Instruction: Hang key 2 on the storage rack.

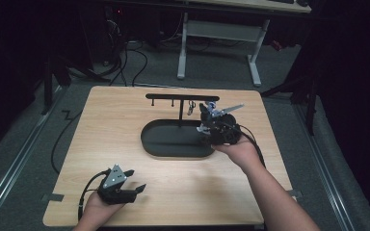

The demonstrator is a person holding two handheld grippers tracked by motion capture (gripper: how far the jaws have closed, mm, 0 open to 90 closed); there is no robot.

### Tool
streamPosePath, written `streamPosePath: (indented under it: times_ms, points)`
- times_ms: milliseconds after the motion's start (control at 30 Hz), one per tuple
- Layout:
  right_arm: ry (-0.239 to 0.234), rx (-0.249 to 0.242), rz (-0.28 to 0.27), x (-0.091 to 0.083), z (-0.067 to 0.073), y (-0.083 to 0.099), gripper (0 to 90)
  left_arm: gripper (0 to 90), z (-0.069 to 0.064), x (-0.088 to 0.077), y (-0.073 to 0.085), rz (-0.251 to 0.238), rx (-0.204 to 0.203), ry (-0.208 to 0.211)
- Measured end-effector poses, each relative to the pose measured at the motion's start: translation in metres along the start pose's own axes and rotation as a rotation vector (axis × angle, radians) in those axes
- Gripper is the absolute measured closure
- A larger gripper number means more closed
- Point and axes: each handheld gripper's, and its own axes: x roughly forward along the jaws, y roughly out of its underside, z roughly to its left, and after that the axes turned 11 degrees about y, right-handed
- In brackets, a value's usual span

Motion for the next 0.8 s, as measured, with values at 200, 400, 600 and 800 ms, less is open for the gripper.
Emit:
streamPosePath:
  times_ms: [200,400,600,800]
  points:
    - [0.014,0.001,-0.051,-0.004,0.005,0.036,40.5,30.6,-0.002,0.001,-0.001,-0.005,0.004,0.004]
    - [0.041,0.01,-0.123,-0.002,0.01,0.086,33.1,30.7,-0.003,0.002,-0.001,0.001,0.011,0.007]
    - [0.099,0.015,-0.219,0.007,0.015,0.156,31.0,30.7,-0.003,0.003,0.0,0.001,0.011,0.006]
    - [0.144,0.065,-0.287,-0.006,0.012,0.186,27.0,30.6,-0.004,0.006,-0.001,0.003,0.011,0.011]
